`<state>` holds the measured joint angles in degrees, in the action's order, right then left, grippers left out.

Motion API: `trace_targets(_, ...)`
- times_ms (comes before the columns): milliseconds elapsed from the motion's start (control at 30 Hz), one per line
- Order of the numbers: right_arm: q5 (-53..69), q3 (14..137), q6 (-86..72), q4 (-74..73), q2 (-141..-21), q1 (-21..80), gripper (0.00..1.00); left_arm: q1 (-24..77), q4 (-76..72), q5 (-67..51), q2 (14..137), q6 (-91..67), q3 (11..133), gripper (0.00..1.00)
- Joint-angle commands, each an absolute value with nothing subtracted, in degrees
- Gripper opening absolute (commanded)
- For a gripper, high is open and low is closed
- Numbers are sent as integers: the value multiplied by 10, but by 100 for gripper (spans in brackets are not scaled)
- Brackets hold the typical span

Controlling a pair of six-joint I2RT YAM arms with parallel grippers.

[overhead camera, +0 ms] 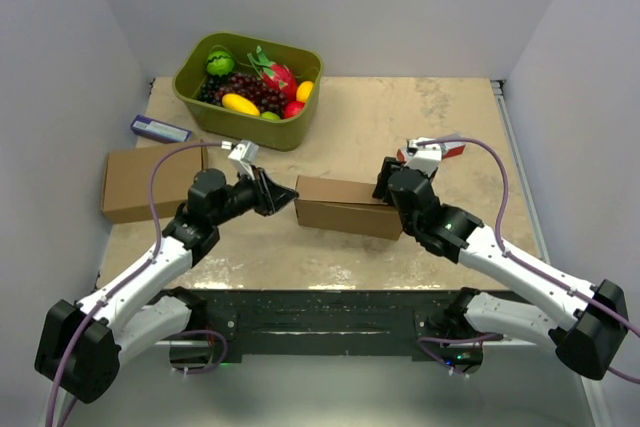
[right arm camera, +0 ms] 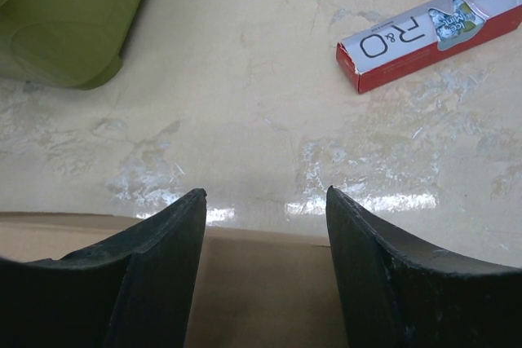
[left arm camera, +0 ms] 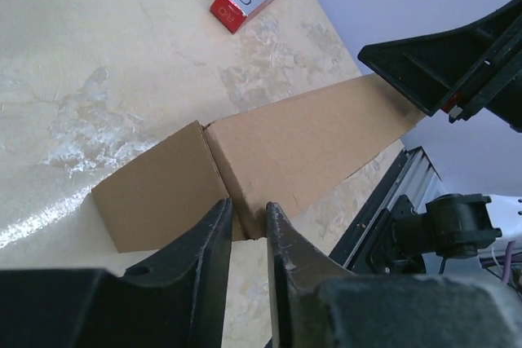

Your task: Fold the paper box

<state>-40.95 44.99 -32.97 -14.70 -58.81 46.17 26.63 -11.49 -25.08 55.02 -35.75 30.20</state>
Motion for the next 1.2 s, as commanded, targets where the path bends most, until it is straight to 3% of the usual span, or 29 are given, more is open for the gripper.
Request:
trace_targets(0, -341, 443, -355, -251, -600, 467, 67, 267, -71, -250, 562, -321, 268, 18)
trace_targets(100, -310, 475, -343, -281, -600, 466, 81, 267, -79, -243, 568, -315, 261, 10)
trace_targets(200, -291, 520, -328, -322, -592, 452, 87, 267, -90, -241, 579, -309, 264, 8)
trace_targets(467, -163, 563, -297, -408, -494, 324, 87, 267, -99, -244, 606, -298, 293, 5)
trace_targets(733, -91, 503, -338, -413, -427, 323, 85, 267, -110, -246, 615, -294, 310, 4)
trace_targets(967, -4, 445, -287, -375, -467, 323, 88, 267, -118, -266, 602, -282, 296, 26)
trace_targets(1167, 57, 417, -279, -331, -499, 369, 88, 297, -146, -243, 604, -289, 229, 29)
